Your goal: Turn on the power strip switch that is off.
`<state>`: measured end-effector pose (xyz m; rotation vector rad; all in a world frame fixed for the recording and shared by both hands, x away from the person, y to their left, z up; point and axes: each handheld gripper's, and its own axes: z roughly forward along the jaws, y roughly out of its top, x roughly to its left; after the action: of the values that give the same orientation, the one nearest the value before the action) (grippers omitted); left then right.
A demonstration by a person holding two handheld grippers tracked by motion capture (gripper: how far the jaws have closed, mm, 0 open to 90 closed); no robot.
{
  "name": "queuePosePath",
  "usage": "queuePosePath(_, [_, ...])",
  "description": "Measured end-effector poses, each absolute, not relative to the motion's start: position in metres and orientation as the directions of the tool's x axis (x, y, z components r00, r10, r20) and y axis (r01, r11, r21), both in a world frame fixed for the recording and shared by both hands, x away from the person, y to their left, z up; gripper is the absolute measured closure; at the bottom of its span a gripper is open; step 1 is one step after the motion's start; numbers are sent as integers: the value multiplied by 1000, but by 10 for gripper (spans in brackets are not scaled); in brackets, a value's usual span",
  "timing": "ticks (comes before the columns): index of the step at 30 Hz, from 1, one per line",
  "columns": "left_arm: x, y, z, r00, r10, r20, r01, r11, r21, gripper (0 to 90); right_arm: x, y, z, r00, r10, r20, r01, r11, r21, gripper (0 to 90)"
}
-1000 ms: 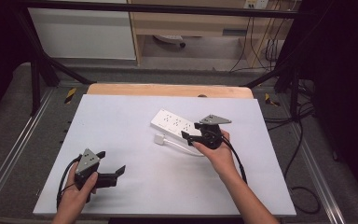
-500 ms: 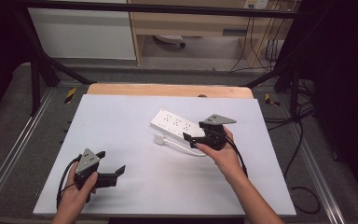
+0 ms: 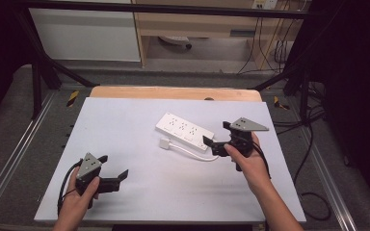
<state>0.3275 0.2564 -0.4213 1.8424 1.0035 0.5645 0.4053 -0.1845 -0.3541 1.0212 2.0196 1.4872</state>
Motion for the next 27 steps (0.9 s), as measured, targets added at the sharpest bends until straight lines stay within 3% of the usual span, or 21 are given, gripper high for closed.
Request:
queuePosePath(17, [327, 258, -421, 555, 831, -37, 398, -226, 889, 61, 357, -263, -357, -520, 854, 29, 158, 63, 985, 33])
queuePosePath(27, [327, 258, -420, 554, 832, -38, 397, -224, 890, 61, 339, -294, -382, -463, 886, 25, 159, 55, 986, 23])
